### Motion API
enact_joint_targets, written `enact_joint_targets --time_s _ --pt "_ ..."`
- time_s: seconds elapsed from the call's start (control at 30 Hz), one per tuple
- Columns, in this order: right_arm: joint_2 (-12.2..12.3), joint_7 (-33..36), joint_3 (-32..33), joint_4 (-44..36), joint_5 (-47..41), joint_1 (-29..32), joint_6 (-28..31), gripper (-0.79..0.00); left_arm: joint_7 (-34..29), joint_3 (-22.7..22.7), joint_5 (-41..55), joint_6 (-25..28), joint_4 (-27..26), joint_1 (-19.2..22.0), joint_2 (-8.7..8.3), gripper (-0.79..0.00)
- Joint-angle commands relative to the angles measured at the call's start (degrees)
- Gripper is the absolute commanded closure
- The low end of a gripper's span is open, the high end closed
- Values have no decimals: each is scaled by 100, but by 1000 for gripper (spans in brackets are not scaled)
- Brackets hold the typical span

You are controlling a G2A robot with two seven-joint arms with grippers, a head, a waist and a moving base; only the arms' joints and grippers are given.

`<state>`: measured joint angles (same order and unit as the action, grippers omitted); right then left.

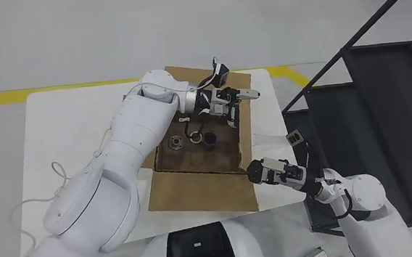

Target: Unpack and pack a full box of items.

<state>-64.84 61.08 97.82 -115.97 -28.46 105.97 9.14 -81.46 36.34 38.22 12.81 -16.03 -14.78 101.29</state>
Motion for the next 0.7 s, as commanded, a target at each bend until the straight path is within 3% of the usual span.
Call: enact_joint_targets --time_s 0.0,0.5,0.67 --pt "17 283 -78 49 113 54 -108 -785 -158 8 85 13 -140 -46 32 -785" --pt "17 283 -78 49 113 54 -108 -785 -158 8 85 13 -140 -46 32 -785" --pt "10 -184 -44 -22 56 -34 -102 -785 544 123 -202 210 -162 -12 -142 -785"
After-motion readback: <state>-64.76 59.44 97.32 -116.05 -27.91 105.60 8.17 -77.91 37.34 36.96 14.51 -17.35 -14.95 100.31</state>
